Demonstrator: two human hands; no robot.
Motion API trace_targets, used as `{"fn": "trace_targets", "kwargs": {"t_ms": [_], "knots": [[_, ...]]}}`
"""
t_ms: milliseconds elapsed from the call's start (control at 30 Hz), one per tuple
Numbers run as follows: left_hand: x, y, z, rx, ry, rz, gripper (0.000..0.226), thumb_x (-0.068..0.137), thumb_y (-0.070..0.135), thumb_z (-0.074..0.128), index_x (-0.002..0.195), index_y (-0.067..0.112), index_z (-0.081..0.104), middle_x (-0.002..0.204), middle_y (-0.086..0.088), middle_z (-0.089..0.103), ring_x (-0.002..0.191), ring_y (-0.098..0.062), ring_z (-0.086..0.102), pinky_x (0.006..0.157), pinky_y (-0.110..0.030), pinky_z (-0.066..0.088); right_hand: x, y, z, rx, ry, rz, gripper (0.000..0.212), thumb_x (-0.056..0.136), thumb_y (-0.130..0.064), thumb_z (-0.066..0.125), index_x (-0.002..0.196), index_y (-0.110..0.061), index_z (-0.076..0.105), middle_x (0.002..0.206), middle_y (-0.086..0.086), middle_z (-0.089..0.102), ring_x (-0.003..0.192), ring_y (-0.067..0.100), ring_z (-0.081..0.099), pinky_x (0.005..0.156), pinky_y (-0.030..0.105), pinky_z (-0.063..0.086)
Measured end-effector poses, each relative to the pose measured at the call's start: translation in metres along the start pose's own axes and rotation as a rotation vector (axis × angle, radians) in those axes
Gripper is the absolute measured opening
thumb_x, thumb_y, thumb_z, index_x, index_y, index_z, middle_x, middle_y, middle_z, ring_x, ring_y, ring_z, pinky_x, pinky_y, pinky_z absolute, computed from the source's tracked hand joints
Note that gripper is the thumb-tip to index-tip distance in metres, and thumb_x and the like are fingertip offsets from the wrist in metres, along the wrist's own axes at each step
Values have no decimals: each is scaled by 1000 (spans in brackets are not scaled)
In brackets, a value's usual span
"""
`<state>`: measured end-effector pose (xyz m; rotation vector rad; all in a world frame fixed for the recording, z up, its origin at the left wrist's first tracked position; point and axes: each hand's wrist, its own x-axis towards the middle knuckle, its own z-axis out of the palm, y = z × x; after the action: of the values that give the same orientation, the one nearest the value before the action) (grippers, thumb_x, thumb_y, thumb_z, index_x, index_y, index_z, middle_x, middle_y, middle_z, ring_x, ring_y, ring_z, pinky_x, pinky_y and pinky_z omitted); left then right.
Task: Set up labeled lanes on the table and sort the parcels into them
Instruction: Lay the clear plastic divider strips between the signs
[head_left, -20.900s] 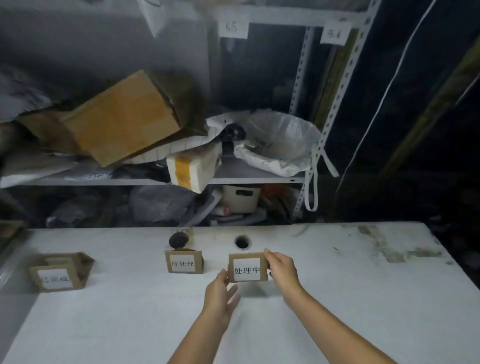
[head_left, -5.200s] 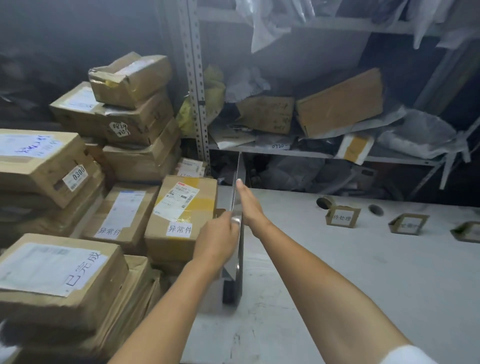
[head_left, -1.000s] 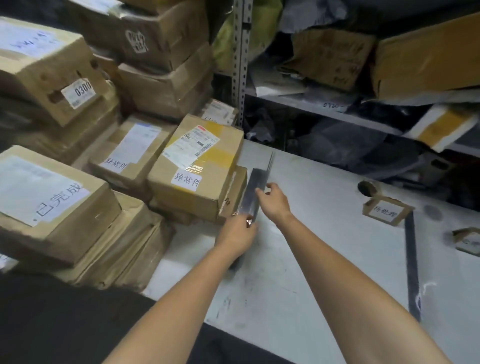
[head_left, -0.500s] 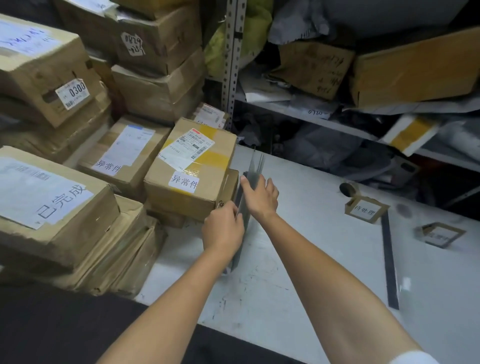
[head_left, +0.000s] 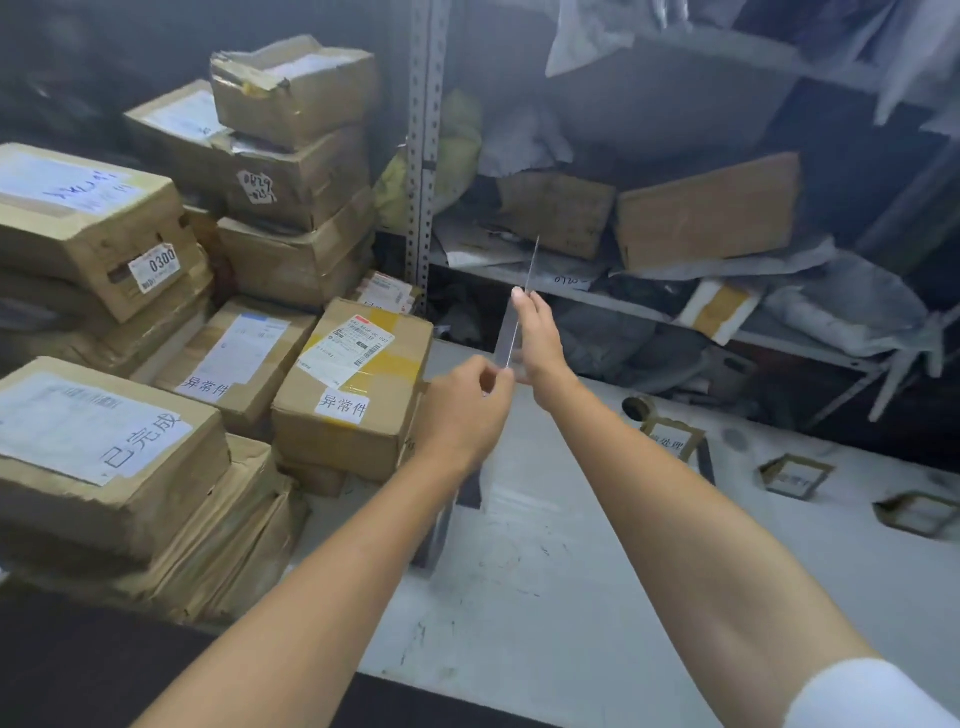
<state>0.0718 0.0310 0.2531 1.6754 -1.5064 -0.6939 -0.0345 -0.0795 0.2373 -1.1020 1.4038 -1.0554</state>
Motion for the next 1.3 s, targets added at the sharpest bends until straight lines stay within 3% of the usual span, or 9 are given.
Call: {"fn": "trace_targets", "kwargs": {"t_ms": [100, 200, 333, 433, 600, 867, 1067, 1200, 1300], "knots": [[-6, 14, 22, -260, -147, -149, 42, 102, 48, 39, 91, 17, 65, 93, 0, 68, 87, -20, 62, 80, -42, 54, -5, 1, -44, -6, 94, -1, 77, 89, -71, 48, 155, -35, 28, 158, -5, 33, 141, 26, 38, 114, 55, 35], [-21, 20, 53, -251, -330, -298, 39, 102, 49, 40, 118, 19, 58, 122, -2, 61, 103, -19, 53, 91, -37, 44, -14, 13, -90, -6, 170, 13, 74, 92, -67, 48, 155, -32, 28, 157, -4, 34, 141, 25, 37, 115, 53, 33], [-52, 43, 100, -430, -648, -487, 47, 99, 63, 34, 133, 31, 40, 128, 5, 45, 121, -23, 48, 103, -47, 40, -32, 40, -149, -21, 260, 37, 73, 94, -64, 49, 155, -27, 30, 156, -4, 36, 142, 20, 35, 115, 42, 30], [-73, 58, 143, -441, -801, -528, 67, 90, 78, 34, 142, 37, 35, 135, 6, 44, 129, -27, 47, 109, -57, 37, -47, 68, -194, -24, 324, 81, 72, 96, -63, 48, 156, -27, 29, 157, -3, 35, 143, 20, 35, 116, 44, 31], [-101, 73, 197, -391, -947, -528, 95, 64, 91, 41, 144, 42, 34, 148, 5, 38, 134, -28, 44, 106, -54, 42, -65, 108, -251, -22, 349, 134, 79, 89, -73, 44, 155, -31, 30, 158, -6, 35, 144, 19, 35, 117, 48, 31], [-142, 90, 271, -388, -876, -554, 77, 74, 82, 49, 139, 42, 41, 147, 5, 43, 131, -27, 48, 105, -53, 45, -79, 153, -328, -134, 240, 157, 75, 94, -70, 41, 156, -28, 32, 160, -5, 34, 147, 18, 31, 117, 40, 26], [-168, 96, 316, -400, -773, -606, 65, 82, 76, 50, 136, 42, 45, 147, 7, 44, 131, -27, 46, 105, -54, 44, -77, 184, -374, -631, 224, 125, 71, 93, -76, 26, 151, -36, 40, 161, -3, 33, 150, 24, 19, 119, 49, 20], [-179, 91, 343, -384, -757, -635, 62, 84, 74, 51, 137, 42, 46, 147, 6, 44, 132, -27, 46, 105, -53, 44, -79, 201, -388, -366, 249, 186, 88, 83, -85, 27, 156, -36, 28, 165, -3, 20, 152, 26, 14, 121, 52, 18], [-191, 87, 362, -332, -791, -642, 64, 85, 75, 49, 140, 42, 43, 150, 6, 41, 136, -28, 43, 108, -55, 41, -80, 218, -393, -123, 260, 252, 79, 94, -72, 39, 159, -35, 15, 166, 0, 17, 151, 28, 21, 121, 50, 24]]}}
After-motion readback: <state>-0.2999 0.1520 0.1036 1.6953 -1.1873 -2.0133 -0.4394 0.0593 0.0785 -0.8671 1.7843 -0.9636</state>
